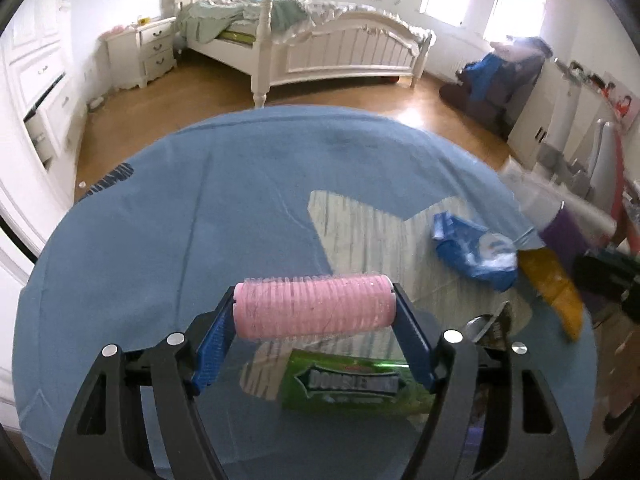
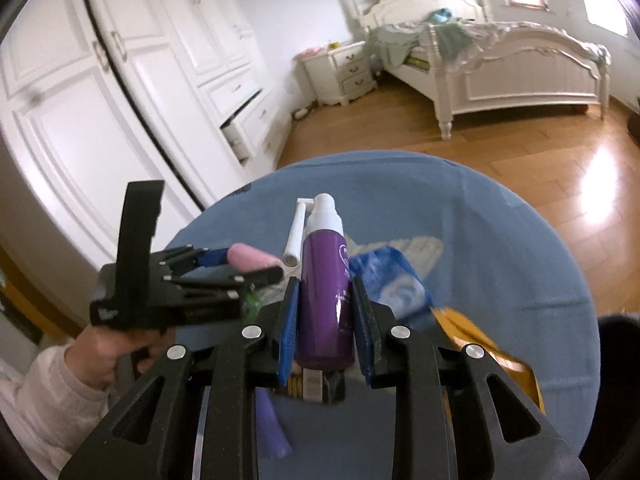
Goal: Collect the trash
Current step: 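Grasp the pink hair roller with the left tool while the right tool grasps the purple spray bottle, then carry the roller and spray bottle over the black bin and open both tools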
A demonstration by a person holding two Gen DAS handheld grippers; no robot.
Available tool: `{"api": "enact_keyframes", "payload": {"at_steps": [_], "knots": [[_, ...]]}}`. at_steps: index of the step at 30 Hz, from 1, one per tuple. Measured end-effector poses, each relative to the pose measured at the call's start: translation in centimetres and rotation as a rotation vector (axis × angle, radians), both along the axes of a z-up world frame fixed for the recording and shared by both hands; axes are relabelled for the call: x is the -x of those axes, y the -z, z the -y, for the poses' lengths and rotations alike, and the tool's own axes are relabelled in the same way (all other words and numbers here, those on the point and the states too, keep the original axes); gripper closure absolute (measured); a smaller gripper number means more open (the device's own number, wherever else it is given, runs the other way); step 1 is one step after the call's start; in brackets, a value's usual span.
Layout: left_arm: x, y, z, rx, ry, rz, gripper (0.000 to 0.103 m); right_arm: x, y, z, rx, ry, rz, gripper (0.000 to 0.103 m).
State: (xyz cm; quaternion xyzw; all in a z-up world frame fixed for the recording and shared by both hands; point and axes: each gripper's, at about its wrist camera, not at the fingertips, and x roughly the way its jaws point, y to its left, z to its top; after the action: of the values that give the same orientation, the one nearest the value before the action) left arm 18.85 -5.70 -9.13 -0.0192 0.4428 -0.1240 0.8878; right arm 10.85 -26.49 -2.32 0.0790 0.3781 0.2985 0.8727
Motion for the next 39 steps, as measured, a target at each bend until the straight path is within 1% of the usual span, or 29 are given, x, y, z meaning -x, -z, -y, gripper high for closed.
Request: {"api": "enact_keyframes", "payload": {"at_steps": [3, 6, 7, 9, 10, 12, 14, 18, 21, 25, 28, 32, 39], "knots": [[1.0, -1.8, 0.6, 0.021, 0.006, 0.052, 0.031, 1.7, 0.1, 2.2, -0.03, 0.05, 0.021, 0.077], [1.9, -4.1, 2.3, 0.062, 0.035, 0.106, 0.031, 3.7, 0.0, 5.0, -0.06, 0.129, 0.056, 0.077], [2.4, -5.2, 3.4, 0.082, 0.056, 0.128, 0.031, 3.8, 0.0, 5.5, -0.065, 0.154, 0.066, 0.077], [2.7, -6.2, 5.0, 0.102, 0.089, 0.153, 0.031, 4.8, 0.0, 7.6, -0.074, 0.211, 0.088, 0.077], [3.1, -6.9, 6.6, 0.114, 0.12, 0.169, 0.031, 5.3, 0.1, 8.9, -0.074, 0.249, 0.1, 0.077], [3.6, -7.6, 9.2, 0.138, 0.172, 0.178, 0.031, 6.2, 0.2, 11.4, -0.061, 0.314, 0.116, 0.077], [4.1, -7.6, 11.7, 0.159, 0.218, 0.175, 0.031, 7.4, 0.6, 13.6, -0.039, 0.368, 0.126, 0.077], [4.3, -6.7, 17.9, 0.233, 0.345, 0.119, 0.031, 9.0, 1.8, 18.0, 0.003, 0.476, 0.125, 0.077], [4.1, -6.1, 22.2, 0.242, 0.412, 0.092, 0.031, 10.1, 3.1, 21.0, 0.017, 0.534, 0.11, 0.077], [3.4, -5.1, 26.4, 0.25, 0.458, 0.051, 0.031, 11.1, 5.1, 24.1, 0.05, 0.586, 0.085, 0.077], [3.8, -4.5, 29.8, 0.234, 0.495, 0.037, 0.031, 11.3, 6.4, 25.3, 0.07, 0.606, 0.067, 0.077], [4.5, -3.4, 32.3, 0.195, 0.537, 0.02, 0.031, 11.6, 8.1, 27.0, 0.069, 0.624, 0.038, 0.077], [4.3, -1.0, 34.8, 0.132, 0.567, -0.027, 0.031, 11.1, 11.3, 29.0, 0.047, 0.65, -0.029, 0.077]]}}
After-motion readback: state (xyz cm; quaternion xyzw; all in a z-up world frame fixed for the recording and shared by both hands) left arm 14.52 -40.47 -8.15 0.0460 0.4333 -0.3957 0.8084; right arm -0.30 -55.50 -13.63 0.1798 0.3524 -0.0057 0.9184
